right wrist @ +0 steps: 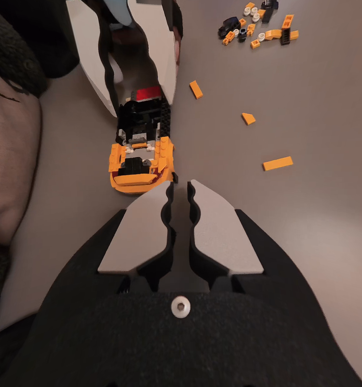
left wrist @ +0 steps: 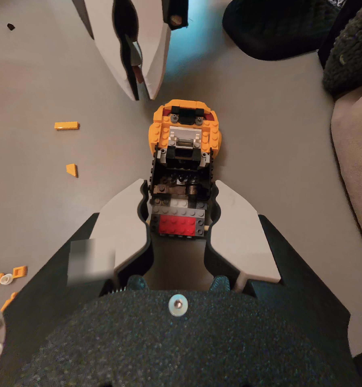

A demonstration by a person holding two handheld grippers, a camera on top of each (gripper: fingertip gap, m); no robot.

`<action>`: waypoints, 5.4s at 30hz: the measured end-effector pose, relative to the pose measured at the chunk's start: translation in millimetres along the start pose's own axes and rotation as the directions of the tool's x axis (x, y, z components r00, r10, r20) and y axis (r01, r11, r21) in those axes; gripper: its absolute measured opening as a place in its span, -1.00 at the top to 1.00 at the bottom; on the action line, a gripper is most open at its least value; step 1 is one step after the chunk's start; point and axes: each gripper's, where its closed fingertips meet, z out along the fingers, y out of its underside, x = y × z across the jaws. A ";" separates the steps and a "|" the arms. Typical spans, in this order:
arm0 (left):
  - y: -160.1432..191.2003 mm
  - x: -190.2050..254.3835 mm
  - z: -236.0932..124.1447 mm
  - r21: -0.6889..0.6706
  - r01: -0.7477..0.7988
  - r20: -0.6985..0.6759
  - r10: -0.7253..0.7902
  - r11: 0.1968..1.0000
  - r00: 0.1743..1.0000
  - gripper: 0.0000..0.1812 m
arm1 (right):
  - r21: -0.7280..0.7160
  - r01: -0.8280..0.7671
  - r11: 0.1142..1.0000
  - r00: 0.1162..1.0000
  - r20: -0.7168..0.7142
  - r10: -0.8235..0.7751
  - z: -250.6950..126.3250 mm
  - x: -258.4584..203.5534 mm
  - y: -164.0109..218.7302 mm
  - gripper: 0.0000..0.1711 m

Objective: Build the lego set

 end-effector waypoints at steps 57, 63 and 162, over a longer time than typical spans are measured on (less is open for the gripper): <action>1.8 -2.6 -2.6 -0.002 -0.003 0.023 0.003 1.000 1.000 0.38 | -0.287 0.051 0.957 0.999 0.020 -0.047 15.3 -15.2 -11.0 1.00; 2.1 -2.0 -2.7 -0.003 -0.005 0.021 0.005 1.000 1.000 0.38 | -0.302 0.107 0.947 0.993 -0.016 -0.117 15.6 -16.6 -10.8 1.00; 19.0 5.8 -1.8 -0.081 0.061 0.024 -0.059 0.995 0.998 0.39 | -0.328 -0.009 0.945 0.954 -0.285 -0.089 -13.6 42.5 -46.1 0.91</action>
